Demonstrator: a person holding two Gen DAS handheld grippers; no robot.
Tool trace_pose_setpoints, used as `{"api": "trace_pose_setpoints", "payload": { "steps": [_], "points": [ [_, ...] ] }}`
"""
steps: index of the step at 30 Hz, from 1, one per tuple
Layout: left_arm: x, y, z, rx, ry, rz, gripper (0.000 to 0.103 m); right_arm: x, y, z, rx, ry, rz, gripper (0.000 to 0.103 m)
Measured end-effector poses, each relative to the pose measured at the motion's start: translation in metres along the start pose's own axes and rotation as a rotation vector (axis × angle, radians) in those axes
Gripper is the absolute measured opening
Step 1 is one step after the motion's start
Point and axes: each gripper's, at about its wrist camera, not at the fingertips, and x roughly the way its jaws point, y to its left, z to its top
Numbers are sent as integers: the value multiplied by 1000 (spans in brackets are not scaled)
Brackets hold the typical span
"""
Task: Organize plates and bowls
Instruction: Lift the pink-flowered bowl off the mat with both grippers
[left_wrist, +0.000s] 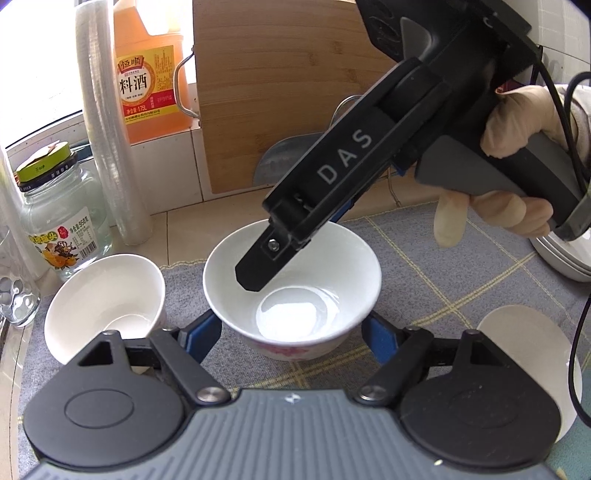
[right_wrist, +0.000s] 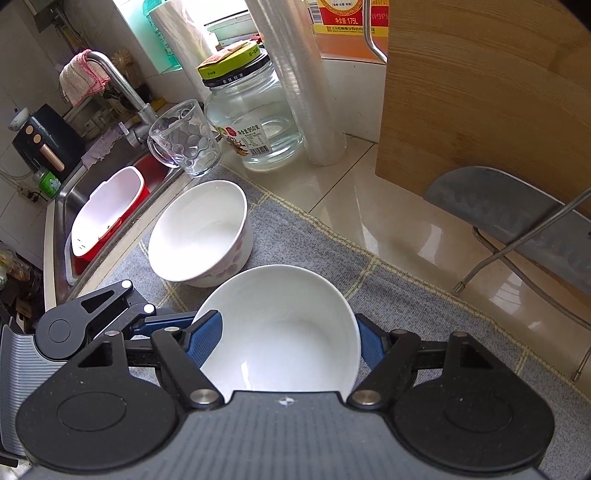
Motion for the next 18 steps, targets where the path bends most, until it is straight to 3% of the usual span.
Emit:
{"api": "trace_pose_setpoints", "payload": {
  "steps": [18],
  "points": [
    [-55, -30, 5, 94, -15, -50, 82, -58, 30, -38, 28, -63, -3, 81]
  ]
}}
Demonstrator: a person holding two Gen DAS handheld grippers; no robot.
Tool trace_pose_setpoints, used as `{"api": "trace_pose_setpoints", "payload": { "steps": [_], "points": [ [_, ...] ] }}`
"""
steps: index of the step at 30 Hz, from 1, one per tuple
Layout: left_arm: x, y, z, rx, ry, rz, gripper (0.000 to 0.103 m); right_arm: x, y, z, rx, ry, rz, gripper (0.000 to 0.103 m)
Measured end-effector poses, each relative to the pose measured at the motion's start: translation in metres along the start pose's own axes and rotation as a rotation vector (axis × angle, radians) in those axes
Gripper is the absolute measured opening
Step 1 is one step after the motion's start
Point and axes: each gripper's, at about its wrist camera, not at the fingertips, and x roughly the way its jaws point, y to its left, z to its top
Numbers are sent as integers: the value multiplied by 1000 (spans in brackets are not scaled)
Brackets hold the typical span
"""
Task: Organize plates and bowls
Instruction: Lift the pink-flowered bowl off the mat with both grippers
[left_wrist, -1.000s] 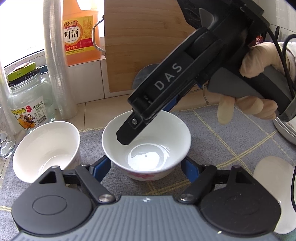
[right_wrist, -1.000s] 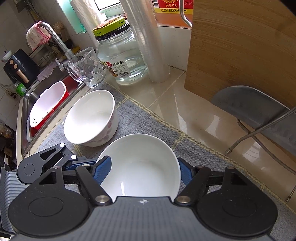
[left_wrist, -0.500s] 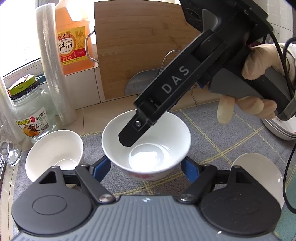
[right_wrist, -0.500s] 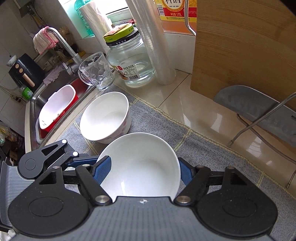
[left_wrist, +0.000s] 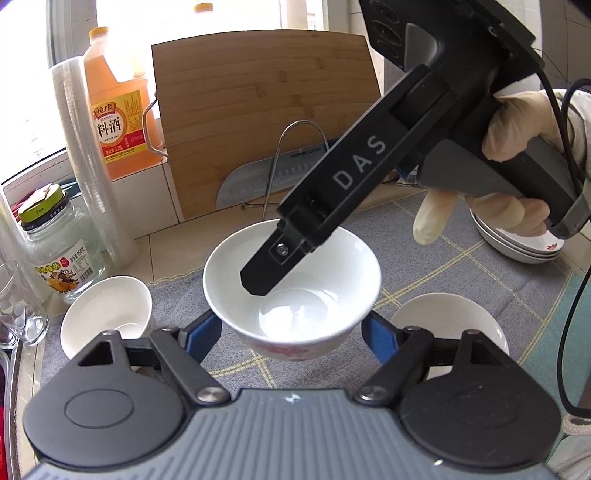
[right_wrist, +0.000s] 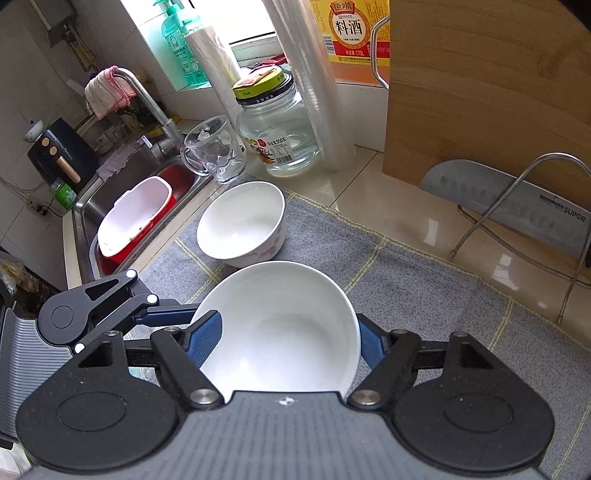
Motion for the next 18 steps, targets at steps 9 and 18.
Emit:
{"api": "trace_pose_setpoints", "payload": {
  "steps": [9, 18],
  "points": [
    [-19, -22, 2, 49, -28, -40, 82, -31, 9, -27, 33, -40, -22, 87],
    [-32, -46, 0, 90, -37, -88, 82, -57, 14, -55, 67, -68, -63, 87]
  ]
}}
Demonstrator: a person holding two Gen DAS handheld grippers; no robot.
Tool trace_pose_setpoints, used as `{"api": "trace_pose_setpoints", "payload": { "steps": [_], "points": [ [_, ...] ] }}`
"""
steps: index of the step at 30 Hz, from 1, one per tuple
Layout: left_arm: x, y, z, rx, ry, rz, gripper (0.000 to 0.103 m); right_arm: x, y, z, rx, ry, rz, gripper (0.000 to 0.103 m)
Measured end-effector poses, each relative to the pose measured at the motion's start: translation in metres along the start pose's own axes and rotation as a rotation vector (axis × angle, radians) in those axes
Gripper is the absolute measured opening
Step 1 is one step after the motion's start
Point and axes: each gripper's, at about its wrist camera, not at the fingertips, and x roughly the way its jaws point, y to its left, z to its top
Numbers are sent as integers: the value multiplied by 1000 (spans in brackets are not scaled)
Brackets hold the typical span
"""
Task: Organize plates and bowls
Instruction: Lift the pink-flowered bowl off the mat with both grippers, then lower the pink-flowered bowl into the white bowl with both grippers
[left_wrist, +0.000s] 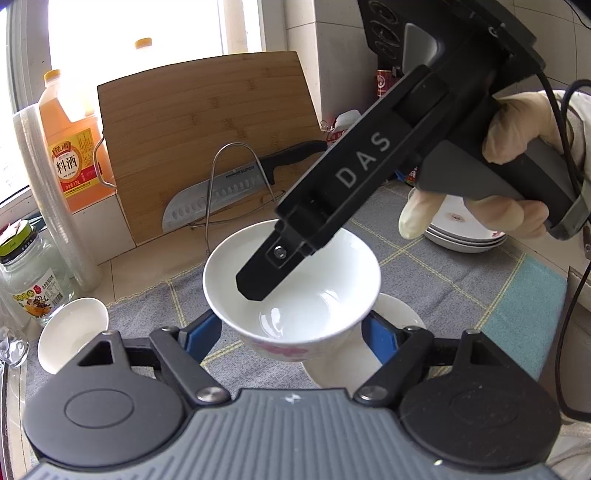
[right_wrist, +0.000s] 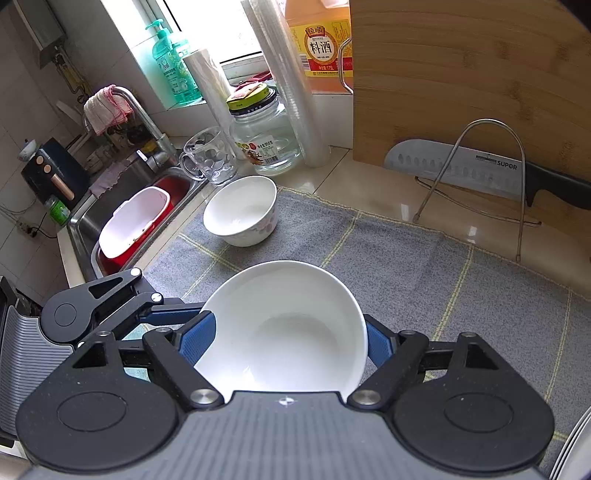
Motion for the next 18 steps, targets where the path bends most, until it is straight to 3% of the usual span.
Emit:
{"api": "trace_pose_setpoints", "payload": {
  "steps": [18],
  "points": [
    [-4, -36, -10, 21, 20, -93, 83, -28, -5, -51, 63, 11, -72, 87]
  ]
}}
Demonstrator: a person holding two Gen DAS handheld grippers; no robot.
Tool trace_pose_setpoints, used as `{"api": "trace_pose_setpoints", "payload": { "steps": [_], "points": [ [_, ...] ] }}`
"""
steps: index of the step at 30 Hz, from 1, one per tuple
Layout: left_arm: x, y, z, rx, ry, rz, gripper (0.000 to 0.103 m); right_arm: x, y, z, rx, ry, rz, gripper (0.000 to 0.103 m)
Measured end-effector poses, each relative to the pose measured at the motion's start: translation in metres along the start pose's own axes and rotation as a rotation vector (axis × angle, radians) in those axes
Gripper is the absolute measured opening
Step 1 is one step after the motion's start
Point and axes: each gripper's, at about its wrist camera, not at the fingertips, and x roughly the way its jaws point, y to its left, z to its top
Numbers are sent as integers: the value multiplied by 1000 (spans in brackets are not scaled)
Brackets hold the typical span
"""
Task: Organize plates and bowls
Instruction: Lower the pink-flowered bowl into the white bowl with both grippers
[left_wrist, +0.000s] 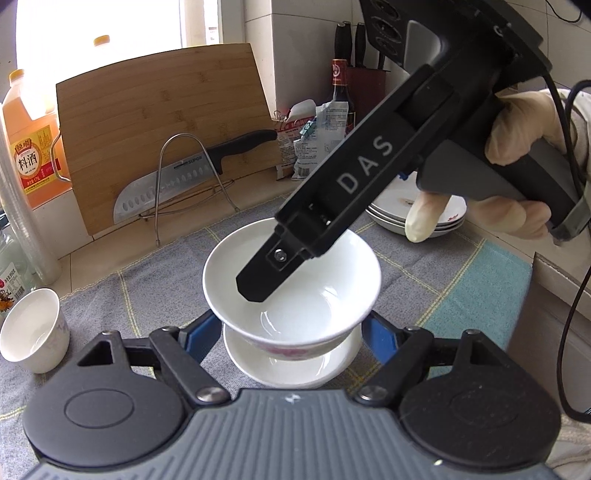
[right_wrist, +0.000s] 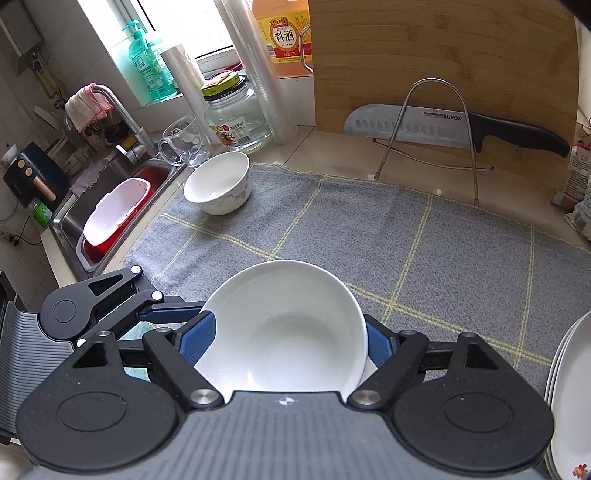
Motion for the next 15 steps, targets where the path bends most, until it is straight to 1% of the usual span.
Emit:
{"api": "trace_pose_setpoints", "payload": {
  "steps": [15],
  "points": [
    [16, -1, -7, 3, 45, 4, 83, 16, -7, -11, 15, 23, -12, 87]
  ]
}}
